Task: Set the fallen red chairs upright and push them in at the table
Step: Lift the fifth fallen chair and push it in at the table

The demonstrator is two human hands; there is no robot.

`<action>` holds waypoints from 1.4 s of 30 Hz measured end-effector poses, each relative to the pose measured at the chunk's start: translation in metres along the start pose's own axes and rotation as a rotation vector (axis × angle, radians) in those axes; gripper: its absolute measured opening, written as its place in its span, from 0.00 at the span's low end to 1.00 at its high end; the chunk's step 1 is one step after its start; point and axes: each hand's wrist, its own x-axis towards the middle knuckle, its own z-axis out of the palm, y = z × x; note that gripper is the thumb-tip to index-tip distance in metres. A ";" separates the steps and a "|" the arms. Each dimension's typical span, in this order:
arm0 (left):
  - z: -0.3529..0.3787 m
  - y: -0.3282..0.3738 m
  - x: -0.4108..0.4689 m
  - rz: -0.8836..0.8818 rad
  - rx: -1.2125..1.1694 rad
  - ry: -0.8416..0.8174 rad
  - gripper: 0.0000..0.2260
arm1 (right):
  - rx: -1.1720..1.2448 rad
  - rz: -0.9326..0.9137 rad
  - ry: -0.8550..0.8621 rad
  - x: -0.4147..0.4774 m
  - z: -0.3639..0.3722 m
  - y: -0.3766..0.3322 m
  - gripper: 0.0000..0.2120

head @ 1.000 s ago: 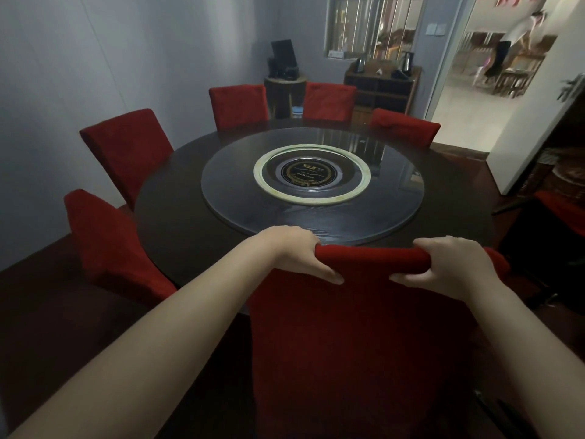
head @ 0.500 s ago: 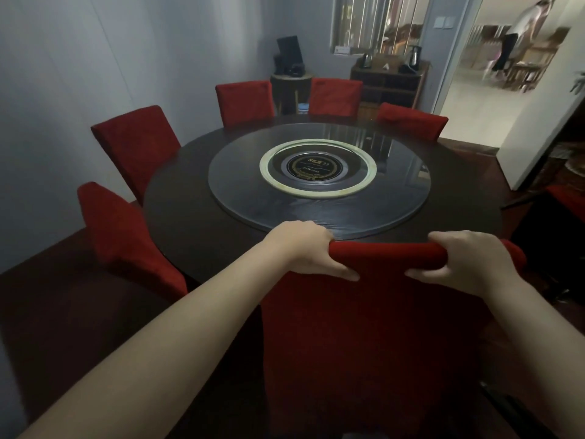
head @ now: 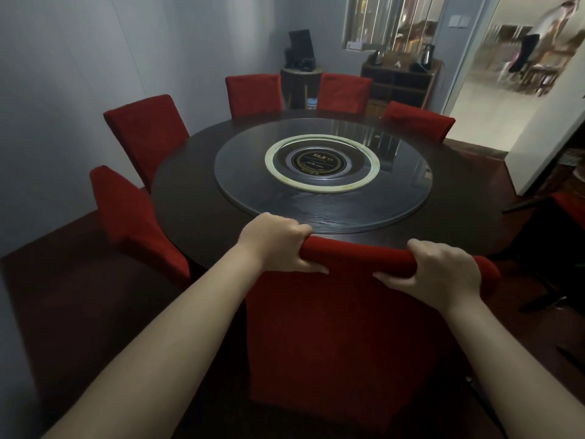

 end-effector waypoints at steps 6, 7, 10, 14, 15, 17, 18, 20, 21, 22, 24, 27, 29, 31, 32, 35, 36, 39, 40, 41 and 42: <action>0.002 0.023 -0.013 -0.095 0.040 0.177 0.31 | -0.027 -0.097 0.114 -0.006 0.006 0.012 0.33; 0.003 0.029 -0.014 -0.122 0.046 0.200 0.31 | -0.023 -0.128 0.130 -0.005 0.008 0.017 0.33; 0.003 0.049 -0.009 -0.176 0.072 0.246 0.31 | -0.005 -0.189 0.157 0.003 0.008 0.039 0.32; 0.002 0.072 -0.003 -0.235 0.102 0.286 0.30 | 0.014 -0.234 0.159 0.010 0.008 0.061 0.32; 0.001 0.078 -0.003 -0.245 0.104 0.288 0.30 | 0.026 -0.245 0.164 0.009 0.008 0.065 0.32; 0.001 0.082 -0.006 -0.247 0.122 0.297 0.31 | 0.035 -0.249 0.181 0.005 0.010 0.067 0.32; 0.001 0.083 -0.007 -0.245 0.141 0.302 0.31 | 0.034 -0.241 0.190 0.003 0.010 0.066 0.32; 0.000 0.083 -0.009 -0.237 0.165 0.312 0.31 | 0.044 -0.218 0.188 -0.001 0.010 0.062 0.32; 0.001 0.083 -0.010 -0.232 0.175 0.314 0.31 | 0.059 -0.207 0.178 -0.002 0.008 0.060 0.32; 0.000 0.082 -0.010 -0.223 0.179 0.311 0.31 | 0.075 -0.193 0.167 -0.003 0.005 0.057 0.32; 0.000 0.075 -0.011 -0.193 0.179 0.289 0.30 | 0.094 -0.162 0.163 -0.007 0.001 0.050 0.31; 0.004 0.050 -0.017 -0.120 0.171 0.283 0.30 | 0.053 -0.115 0.176 -0.017 0.003 0.024 0.31; 0.007 0.033 -0.021 -0.089 0.146 0.285 0.31 | 0.028 -0.081 0.193 -0.020 0.008 0.008 0.31; 0.012 0.025 -0.020 -0.080 0.151 0.295 0.31 | 0.012 -0.064 0.213 -0.018 0.010 0.004 0.31; 0.014 0.024 -0.018 -0.076 0.159 0.300 0.31 | 0.005 -0.062 0.216 -0.016 0.011 0.004 0.31; 0.019 0.023 -0.016 -0.063 0.151 0.308 0.32 | -0.014 -0.060 0.211 -0.017 0.013 0.007 0.31; 0.019 0.022 -0.017 -0.065 0.145 0.311 0.31 | -0.020 -0.058 0.204 -0.017 0.013 0.005 0.32; 0.017 0.021 -0.021 -0.063 0.122 0.320 0.31 | -0.036 -0.052 0.184 -0.017 0.011 0.001 0.31; 0.016 0.022 -0.021 -0.062 0.121 0.320 0.31 | -0.037 -0.052 0.184 -0.018 0.010 0.002 0.31; 0.015 0.023 -0.021 -0.062 0.124 0.319 0.31 | -0.035 -0.053 0.177 -0.018 0.009 0.002 0.31; 0.014 0.024 -0.021 -0.064 0.121 0.320 0.31 | -0.033 -0.055 0.167 -0.018 0.008 0.001 0.31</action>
